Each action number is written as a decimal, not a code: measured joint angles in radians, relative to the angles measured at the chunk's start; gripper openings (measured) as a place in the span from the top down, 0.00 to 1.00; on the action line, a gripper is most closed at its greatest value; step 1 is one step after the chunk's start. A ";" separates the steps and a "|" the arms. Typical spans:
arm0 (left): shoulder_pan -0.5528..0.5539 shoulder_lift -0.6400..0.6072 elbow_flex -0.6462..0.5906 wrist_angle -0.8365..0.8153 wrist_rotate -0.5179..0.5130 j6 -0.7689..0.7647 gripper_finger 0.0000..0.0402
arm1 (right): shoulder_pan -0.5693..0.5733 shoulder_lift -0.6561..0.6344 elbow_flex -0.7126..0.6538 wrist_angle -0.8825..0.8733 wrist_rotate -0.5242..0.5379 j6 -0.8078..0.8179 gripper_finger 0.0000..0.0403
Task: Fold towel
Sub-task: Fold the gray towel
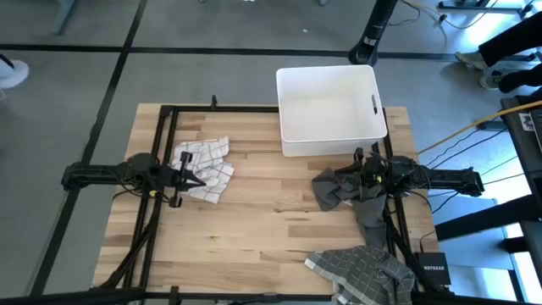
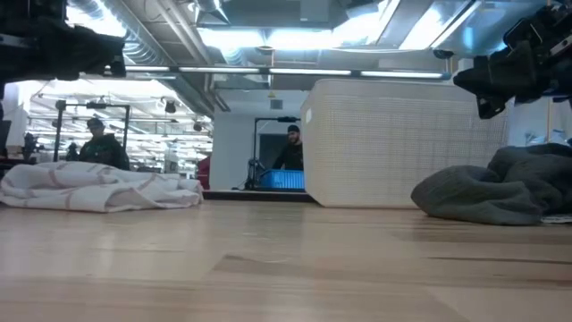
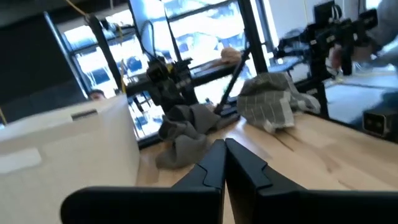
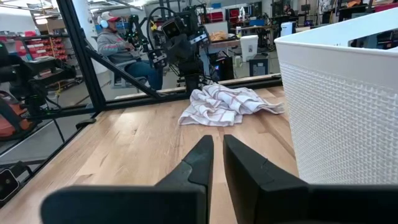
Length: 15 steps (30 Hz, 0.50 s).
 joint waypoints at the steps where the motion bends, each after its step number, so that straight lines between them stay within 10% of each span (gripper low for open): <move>1: 0.000 0.000 0.000 0.009 0.000 0.004 1.00 | 0.000 0.000 0.000 0.000 0.000 0.000 0.90; 15: -0.013 0.002 0.000 0.137 -0.020 -0.414 1.00 | 0.000 -0.001 -0.004 0.266 0.030 0.265 0.90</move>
